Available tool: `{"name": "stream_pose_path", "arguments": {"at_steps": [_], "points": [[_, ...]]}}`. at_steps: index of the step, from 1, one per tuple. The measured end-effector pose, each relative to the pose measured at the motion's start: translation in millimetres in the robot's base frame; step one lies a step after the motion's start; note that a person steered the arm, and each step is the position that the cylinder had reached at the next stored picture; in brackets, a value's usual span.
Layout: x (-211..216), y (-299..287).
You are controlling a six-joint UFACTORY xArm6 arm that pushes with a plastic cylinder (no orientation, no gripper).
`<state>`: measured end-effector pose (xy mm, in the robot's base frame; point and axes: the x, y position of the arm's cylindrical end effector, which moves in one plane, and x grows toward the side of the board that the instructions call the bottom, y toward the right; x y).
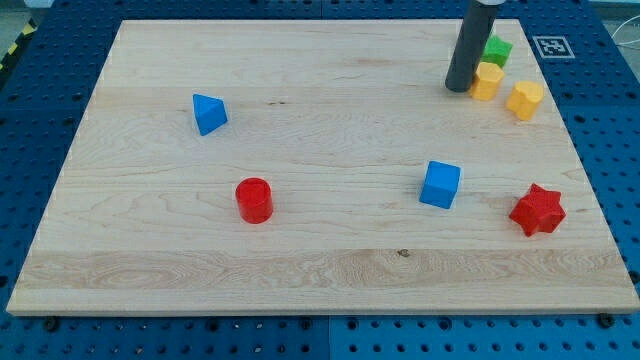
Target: Move the blue triangle to the center of the board
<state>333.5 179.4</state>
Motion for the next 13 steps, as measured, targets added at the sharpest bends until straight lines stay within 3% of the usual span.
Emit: {"name": "stream_pose_path", "arguments": {"at_steps": [3,5,8,9,12,13], "points": [[-2.3,11.6],[-13.2,-105.1],[-12.1,-347.8],[-7.3,-377.7],[41.7,-360.1],[50.2,-302.8]]}}
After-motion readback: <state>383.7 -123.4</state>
